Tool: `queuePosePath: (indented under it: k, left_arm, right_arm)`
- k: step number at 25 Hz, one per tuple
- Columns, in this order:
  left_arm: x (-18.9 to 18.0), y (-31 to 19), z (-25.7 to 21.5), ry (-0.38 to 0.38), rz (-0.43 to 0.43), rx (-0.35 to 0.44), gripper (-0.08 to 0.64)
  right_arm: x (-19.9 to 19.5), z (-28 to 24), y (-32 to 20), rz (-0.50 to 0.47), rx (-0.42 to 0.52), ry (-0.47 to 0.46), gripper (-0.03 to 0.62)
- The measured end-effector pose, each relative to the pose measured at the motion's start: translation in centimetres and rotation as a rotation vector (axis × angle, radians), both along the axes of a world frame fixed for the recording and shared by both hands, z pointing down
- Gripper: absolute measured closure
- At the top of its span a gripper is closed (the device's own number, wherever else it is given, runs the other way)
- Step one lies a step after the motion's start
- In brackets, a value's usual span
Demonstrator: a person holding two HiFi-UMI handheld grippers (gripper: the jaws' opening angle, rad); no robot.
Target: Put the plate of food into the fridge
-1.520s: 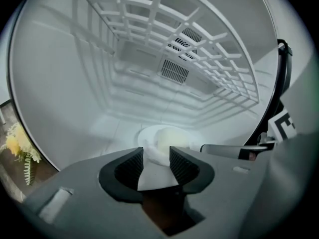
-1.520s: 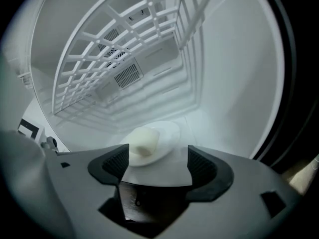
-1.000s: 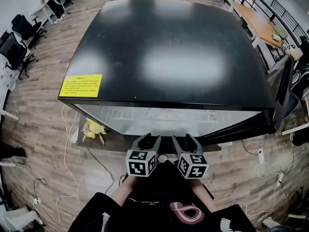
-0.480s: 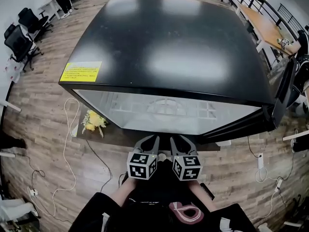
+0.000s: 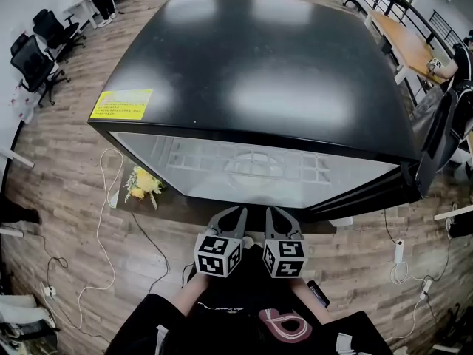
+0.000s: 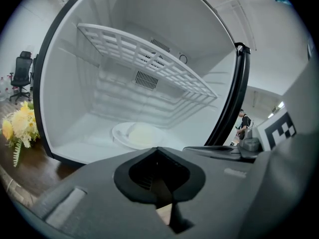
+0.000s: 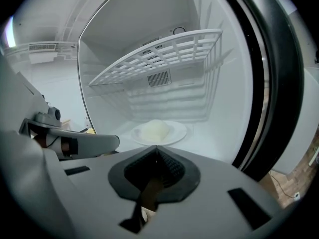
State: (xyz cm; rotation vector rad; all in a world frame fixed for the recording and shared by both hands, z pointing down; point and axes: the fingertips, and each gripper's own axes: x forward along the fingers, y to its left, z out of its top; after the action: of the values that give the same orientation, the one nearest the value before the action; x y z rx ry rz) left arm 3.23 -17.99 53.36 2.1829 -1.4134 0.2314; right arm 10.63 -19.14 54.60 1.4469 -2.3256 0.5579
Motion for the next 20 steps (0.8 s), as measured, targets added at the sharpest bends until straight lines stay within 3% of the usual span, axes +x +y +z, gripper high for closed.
queuePosePath:
  k: [20]
  left_arm:
    - [-1.2,-1.3,0.2,-0.025,-0.066,0.004,0.552]
  right_arm:
    - [1.0,0.6,-1.0,0.038,-0.015,-0.006,0.584]
